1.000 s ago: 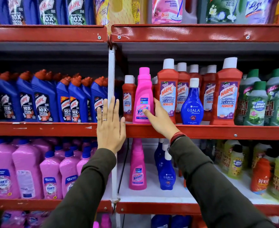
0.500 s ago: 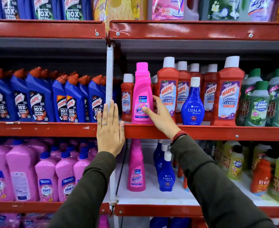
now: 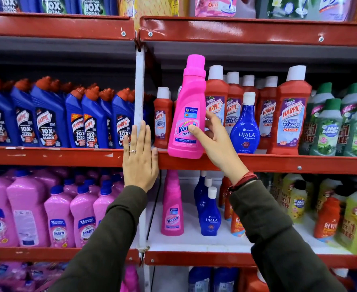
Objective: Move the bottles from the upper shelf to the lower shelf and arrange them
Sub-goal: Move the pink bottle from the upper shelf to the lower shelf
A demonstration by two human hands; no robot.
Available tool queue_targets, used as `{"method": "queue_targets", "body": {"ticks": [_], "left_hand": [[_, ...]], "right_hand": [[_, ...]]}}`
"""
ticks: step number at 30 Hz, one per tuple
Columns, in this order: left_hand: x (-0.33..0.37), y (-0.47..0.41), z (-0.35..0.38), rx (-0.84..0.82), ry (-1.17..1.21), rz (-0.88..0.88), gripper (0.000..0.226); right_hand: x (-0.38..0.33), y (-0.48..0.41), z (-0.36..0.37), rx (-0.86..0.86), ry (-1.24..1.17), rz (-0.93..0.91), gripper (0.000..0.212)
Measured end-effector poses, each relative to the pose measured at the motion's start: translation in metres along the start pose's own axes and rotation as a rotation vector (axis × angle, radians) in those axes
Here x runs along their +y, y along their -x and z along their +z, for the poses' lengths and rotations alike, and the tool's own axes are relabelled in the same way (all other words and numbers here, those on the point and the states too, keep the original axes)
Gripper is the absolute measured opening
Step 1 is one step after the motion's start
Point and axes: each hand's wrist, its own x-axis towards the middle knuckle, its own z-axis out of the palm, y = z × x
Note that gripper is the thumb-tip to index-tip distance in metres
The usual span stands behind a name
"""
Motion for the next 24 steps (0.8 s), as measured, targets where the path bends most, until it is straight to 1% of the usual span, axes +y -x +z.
{"method": "queue_targets", "body": {"ticks": [4, 7, 10, 15, 19, 21, 24], "left_hand": [[-0.003, 0.012, -0.003, -0.004, 0.054, 0.028, 0.062], [-0.004, 0.041, -0.002, 0.014, 0.109, 0.0, 0.063], [-0.004, 0.08, 0.002, 0.014, 0.115, -0.039, 0.064], [-0.008, 0.154, 0.016, -0.105, 0.089, -0.057, 0.066], [-0.014, 0.197, 0.028, -0.205, 0.053, -0.079, 0.068], [-0.015, 0.211, 0.035, -0.25, 0.032, -0.059, 0.071], [-0.015, 0.225, 0.046, -0.278, -0.012, 0.015, 0.073]], "right_hand": [[0.014, 0.042, 0.006, -0.038, -0.104, 0.014, 0.052], [0.037, 0.075, 0.01, -0.066, -0.129, 0.034, 0.051], [0.065, 0.107, 0.016, -0.092, -0.129, 0.075, 0.049], [0.114, 0.151, 0.028, -0.109, -0.104, 0.175, 0.05], [0.149, 0.168, 0.035, -0.106, -0.079, 0.254, 0.052], [0.166, 0.172, 0.039, -0.095, -0.067, 0.29, 0.053], [0.188, 0.173, 0.047, -0.082, -0.057, 0.323, 0.052]]}}
